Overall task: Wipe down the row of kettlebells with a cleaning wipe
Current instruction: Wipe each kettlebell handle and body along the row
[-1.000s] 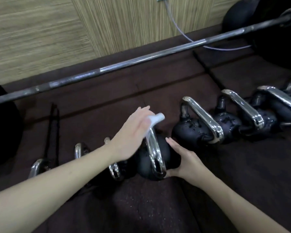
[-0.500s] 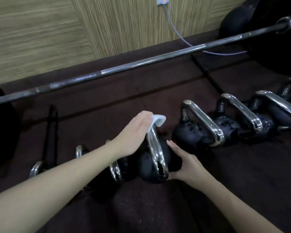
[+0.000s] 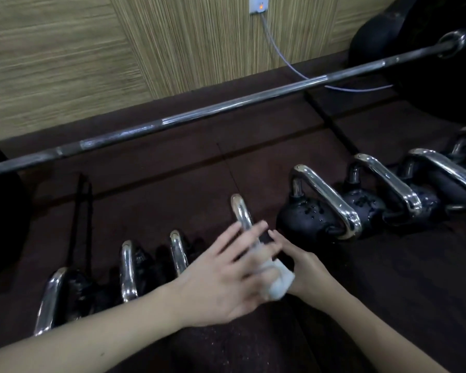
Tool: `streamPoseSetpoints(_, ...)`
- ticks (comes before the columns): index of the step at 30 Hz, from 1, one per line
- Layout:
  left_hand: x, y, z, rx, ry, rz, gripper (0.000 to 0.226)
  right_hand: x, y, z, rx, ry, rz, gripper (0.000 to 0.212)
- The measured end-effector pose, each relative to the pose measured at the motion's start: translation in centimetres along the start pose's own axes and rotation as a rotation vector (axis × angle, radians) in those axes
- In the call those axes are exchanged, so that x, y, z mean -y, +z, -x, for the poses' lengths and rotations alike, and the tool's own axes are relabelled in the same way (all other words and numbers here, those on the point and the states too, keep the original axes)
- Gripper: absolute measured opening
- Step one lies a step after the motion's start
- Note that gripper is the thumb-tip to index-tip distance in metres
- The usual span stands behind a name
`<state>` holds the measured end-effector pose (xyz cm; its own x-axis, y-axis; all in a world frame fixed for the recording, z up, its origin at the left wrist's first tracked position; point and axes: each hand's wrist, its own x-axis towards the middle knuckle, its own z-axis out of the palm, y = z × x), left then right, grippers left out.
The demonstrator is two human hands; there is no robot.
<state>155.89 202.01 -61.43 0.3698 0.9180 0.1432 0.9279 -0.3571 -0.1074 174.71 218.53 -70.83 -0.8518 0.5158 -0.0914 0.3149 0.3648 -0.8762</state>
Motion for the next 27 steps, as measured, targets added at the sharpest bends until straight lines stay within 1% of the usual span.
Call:
streamPoseSetpoints(2, 0.6, 0.1, 0.1, 0.010, 0.156, -0.159, 0.037, 0.1, 0.0, 0.0, 0.002, -0.015, 0.007, 0.103)
streamPoseSetpoints(3, 1.4, -0.1, -0.2, 0.012, 0.184, -0.173, 0.039, 0.1, 0.1, 0.0, -0.008, -0.014, 0.012, 0.103)
streamPoseSetpoints(4, 2.4, -0.4, -0.7, 0.013, 0.166, -0.159, 0.044, 0.0, 0.1, -0.1, -0.016, -0.010, 0.018, 0.107)
streamPoseSetpoints(5, 3.4, -0.6, -1.3, 0.007, 0.099, -0.104, 0.050, -0.1, 0.1, -0.1, -0.017, 0.000, 0.024, 0.113)
streamPoseSetpoints(6, 4.4, -0.8, -1.9, 0.003, -0.010, 0.005, 0.056, -0.3, 0.1, -0.3, -0.011, 0.014, 0.025, 0.119)
streamPoseSetpoints(7, 4.9, -1.3, -2.5, -0.013, -0.144, 0.163, 0.059, -0.4, 0.0, -0.3, -0.002, 0.023, 0.022, 0.124)
streamPoseSetpoints(8, 5.3, -1.7, -3.0, -0.038, -0.292, 0.365, 0.056, -0.5, 0.0, -0.3, 0.006, 0.027, 0.019, 0.127)
streamPoseSetpoints(10, 5.8, -2.3, -4.1, -0.059, -0.563, 0.762, 0.036, -0.2, -0.1, -0.1, 0.012, 0.034, 0.020, 0.128)
streamPoseSetpoints(11, 6.1, -2.3, -4.9, -0.048, -0.707, 0.930, 0.032, -0.1, -0.1, -0.1, 0.012, 0.037, 0.016, 0.128)
streamPoseSetpoints(13, 6.8, -1.5, -6.2, -0.009, -0.986, 1.162, 0.034, 0.1, -0.1, 0.0, 0.015, 0.045, 0.012, 0.128)
streamPoseSetpoints(14, 7.0, -1.0, -6.5, 0.003, -1.100, 1.284, 0.042, 0.1, -0.2, 0.0, 0.021, 0.051, 0.018, 0.128)
streamPoseSetpoints(15, 7.1, -0.3, -6.7, -0.020, -1.196, 1.429, 0.057, 0.1, -0.2, 0.0, 0.027, 0.055, 0.024, 0.128)
streamPoseSetpoints(16, 7.1, 0.2, -6.8, -0.064, -1.266, 1.543, 0.073, 0.1, -0.2, 0.0, 0.029, 0.055, 0.030, 0.128)
streamPoseSetpoints(17, 6.6, 0.3, -6.9, -0.106, -1.297, 1.591, 0.080, 0.1, -0.2, 0.0, 0.028, 0.051, 0.038, 0.128)
streamPoseSetpoints(18, 5.9, -0.1, -6.9, -0.171, -1.298, 1.583, 0.072, 0.0, -0.2, 0.0, 0.025, 0.047, 0.045, 0.129)
streamPoseSetpoints(19, 5.3, -0.1, -6.7, -0.238, -1.273, 1.547, 0.056, 0.0, -0.2, 0.0, 0.025, 0.043, 0.053, 0.129)
streamPoseSetpoints(20, 4.5, -0.4, -6.5, -0.255, -1.212, 1.449, 0.043, 0.0, -0.2, 0.0, 0.024, 0.040, 0.059, 0.129)
streamPoseSetpoints(21, 3.5, -1.0, -6.0, -0.249, -1.089, 1.283, 0.036, 0.0, -0.2, 0.0, 0.025, 0.040, 0.063, 0.128)
streamPoseSetpoints(22, 2.7, -1.8, -5.1, -0.263, -0.874, 1.041, 0.035, 0.0, -0.2, -0.1, 0.027, 0.036, 0.060, 0.128)
streamPoseSetpoints(23, 2.2, -1.9, -4.2, -0.237, -0.647, 0.798, 0.039, -0.1, -0.2, -0.2, 0.025, 0.029, 0.057, 0.127)
streamPoseSetpoints(24, 1.9, -1.8, -3.2, -0.167, -0.459, 0.555, 0.046, -0.2, -0.1, -0.2, 0.020, 0.024, 0.055, 0.125)
streamPoseSetpoints(25, 1.7, -1.5, -2.3, -0.108, -0.308, 0.369, 0.050, -0.2, -0.2, -0.2, 0.012, 0.027, 0.052, 0.122)
streamPoseSetpoints(27, 1.0, -0.5, -0.8, -0.026, -0.058, 0.125, 0.045, 0.0, -0.3, -0.2, 0.002, 0.022, 0.055, 0.114)
